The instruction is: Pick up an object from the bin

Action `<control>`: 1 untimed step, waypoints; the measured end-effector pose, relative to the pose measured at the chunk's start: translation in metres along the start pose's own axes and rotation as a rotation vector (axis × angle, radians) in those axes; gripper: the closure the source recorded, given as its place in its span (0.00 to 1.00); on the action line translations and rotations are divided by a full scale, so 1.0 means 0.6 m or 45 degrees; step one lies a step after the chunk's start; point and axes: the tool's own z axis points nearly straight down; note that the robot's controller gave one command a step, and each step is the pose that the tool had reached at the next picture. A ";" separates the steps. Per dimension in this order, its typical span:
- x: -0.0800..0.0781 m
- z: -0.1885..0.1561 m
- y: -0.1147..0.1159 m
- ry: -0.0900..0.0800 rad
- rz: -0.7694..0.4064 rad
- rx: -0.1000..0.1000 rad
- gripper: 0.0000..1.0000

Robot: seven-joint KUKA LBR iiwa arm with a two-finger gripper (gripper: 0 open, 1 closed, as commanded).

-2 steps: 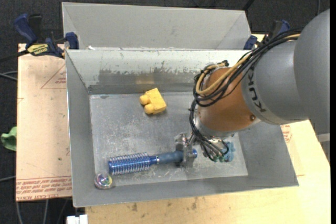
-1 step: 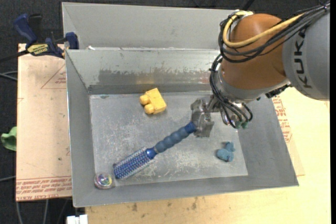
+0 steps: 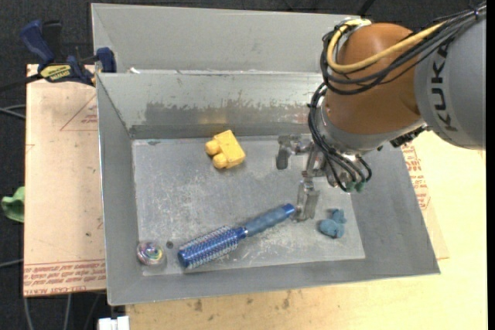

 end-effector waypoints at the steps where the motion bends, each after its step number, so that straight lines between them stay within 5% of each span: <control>1: 0.011 0.248 0.007 0.013 -0.054 0.000 0.00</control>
Offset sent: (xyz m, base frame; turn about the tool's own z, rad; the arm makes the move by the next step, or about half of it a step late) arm -0.0046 0.0035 -0.1439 -0.0441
